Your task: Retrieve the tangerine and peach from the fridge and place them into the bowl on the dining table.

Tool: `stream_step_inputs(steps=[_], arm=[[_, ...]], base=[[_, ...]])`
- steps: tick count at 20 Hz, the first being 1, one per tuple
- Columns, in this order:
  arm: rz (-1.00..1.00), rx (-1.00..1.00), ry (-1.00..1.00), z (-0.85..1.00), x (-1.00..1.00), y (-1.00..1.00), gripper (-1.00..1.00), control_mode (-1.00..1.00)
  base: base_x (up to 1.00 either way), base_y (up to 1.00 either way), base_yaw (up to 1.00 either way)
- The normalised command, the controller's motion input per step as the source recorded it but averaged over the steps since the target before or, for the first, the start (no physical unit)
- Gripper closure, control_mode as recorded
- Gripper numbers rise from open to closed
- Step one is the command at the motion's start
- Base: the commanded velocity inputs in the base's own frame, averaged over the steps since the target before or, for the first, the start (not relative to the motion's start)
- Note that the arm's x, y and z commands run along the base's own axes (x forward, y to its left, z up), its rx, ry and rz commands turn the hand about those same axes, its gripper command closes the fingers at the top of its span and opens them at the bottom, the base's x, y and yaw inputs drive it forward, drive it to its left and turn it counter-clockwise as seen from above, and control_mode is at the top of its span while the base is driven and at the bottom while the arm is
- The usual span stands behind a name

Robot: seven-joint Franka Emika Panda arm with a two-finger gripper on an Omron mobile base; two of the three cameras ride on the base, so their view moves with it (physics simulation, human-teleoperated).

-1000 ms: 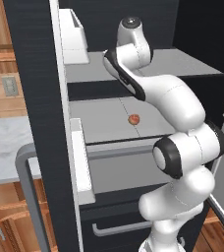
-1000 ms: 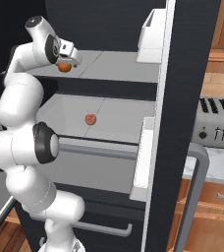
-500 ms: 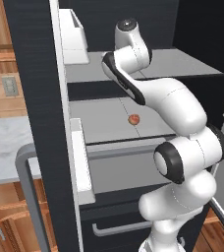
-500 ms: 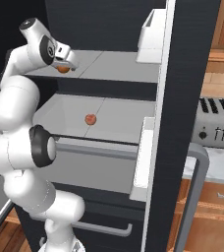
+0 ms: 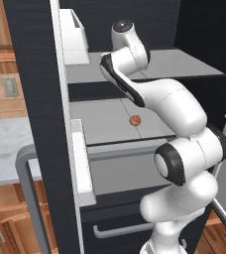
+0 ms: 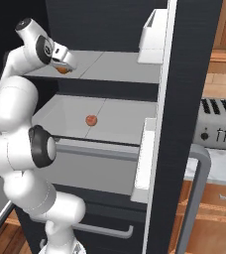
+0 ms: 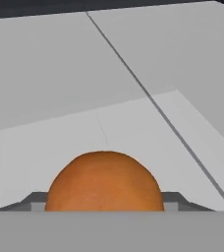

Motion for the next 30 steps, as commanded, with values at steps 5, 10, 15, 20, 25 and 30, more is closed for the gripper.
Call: stream_step_inputs(steps=[5, 10, 15, 20, 25, 30], arm=[[-0.01, 0.01, 0.00, 0.00, -0.16, -0.21, 1.00, -1.00], [0.13, 0.09, -0.08, 0.00, -0.96, -0.75, 1.00, -1.00], [0.31, 0.07, -0.16, -0.07, -1.00, -0.34, 1.00, -1.00], [0.39, 0.09, -0.30, -0.36, -1.00, -0.14, 1.00, -1.00], [0.28, 0.06, -0.26, -0.02, -0.88, -0.03, 1.00, -1.00], [0.09, 0.00, -0.12, 0.08, -0.59, 0.00, 1.00, -1.00]], base=[[0.00, 0.00, 0.00], [0.00, 0.00, 0.00], [0.00, 0.00, 0.00], [0.00, 0.00, 0.00], [0.00, 0.00, 0.00], [0.00, 0.00, 0.00]])
